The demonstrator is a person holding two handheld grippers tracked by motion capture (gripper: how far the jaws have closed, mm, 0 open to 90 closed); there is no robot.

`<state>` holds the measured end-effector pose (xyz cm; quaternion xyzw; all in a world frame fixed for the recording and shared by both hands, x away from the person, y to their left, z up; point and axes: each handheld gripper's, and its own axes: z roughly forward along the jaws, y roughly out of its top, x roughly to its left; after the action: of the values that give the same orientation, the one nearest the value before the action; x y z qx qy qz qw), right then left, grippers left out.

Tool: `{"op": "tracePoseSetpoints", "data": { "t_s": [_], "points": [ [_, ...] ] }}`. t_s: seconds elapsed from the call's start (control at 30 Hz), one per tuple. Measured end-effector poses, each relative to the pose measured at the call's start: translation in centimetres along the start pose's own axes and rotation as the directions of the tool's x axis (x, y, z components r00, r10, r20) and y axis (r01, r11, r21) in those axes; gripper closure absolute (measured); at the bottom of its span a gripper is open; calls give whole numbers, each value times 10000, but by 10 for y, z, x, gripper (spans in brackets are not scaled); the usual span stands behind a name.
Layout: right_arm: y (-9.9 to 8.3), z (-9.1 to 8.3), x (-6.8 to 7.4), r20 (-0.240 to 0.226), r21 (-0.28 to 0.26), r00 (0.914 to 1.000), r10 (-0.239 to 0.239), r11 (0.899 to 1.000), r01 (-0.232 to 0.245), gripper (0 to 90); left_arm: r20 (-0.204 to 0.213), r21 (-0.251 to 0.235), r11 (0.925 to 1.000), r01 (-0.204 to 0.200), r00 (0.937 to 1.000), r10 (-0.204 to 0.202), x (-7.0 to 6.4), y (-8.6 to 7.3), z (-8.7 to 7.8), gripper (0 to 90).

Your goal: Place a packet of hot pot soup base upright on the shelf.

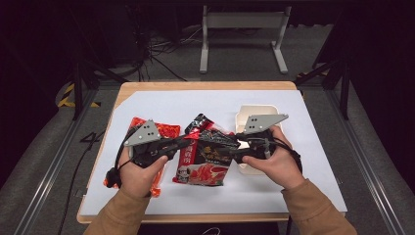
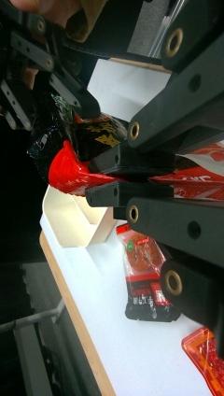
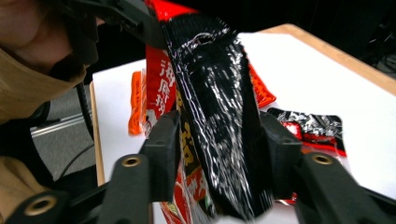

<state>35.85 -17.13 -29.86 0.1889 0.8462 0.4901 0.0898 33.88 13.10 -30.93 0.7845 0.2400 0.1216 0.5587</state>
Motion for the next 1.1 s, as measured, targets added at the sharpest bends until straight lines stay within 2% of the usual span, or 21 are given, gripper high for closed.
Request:
{"op": "tracePoseSetpoints", "data": {
  "t_s": [0.1, 0.33, 0.6, 0.7, 0.73, 0.8, 0.83, 0.93, 1.0, 1.1],
  "points": [
    [1, 5, 0, -181, 263, 9998, 15, 9997, -11, 613, 56, 4, 10000, 6, 10000, -6, -1, 0, 0, 861],
    [4, 5, 0, -290, 539, 9995, -79, 9985, 94, 706, 130, 6, 9999, -130, 9998, 130, 0, 0, 0, 857],
    [15, -2, 2, -159, 642, 9989, -436, 9969, 446, 743, 356, -143, 9998, 101, 9993, -96, 1, -1, -4, 851],
    [21, -3, 3, -164, 775, 9990, -419, 9961, 431, 752, 397, -155, 9998, 90, 9992, -84, 2, -1, -6, 844],
    [23, -3, 3, -166, 794, 9989, -435, 9958, 447, 754, 449, -193, 9996, 208, 9988, -199, 2, -2, -7, 839],
    [27, -4, 4, -175, 778, 9986, -502, 9956, 514, 757, 491, -252, 9993, 291, 9984, -279, 2, -2, -9, 815],
    [29, -5, 4, -170, 796, 9983, -559, 9952, 571, 757, 464, -274, 9995, 183, 9988, -171, 3, -1, -10, 794],
    [35, -8, 4, -97, 836, 9975, -699, 9940, 705, 760, 538, -230, 9986, 469, 9975, -456, 4, -2, -13, 754],
    [39, -11, 4, 35, 915, 9968, -794, 9927, 788, 760, 348, -344, 9973, 645, 9974, -633, 4, -3, -15, 659],
    [44, -16, 2, 171, 978, 9965, -823, 9920, 802, 760, 218, -313, 9972, 686, 9974, -680, 6, -3, -17, 542]
  ]
}}
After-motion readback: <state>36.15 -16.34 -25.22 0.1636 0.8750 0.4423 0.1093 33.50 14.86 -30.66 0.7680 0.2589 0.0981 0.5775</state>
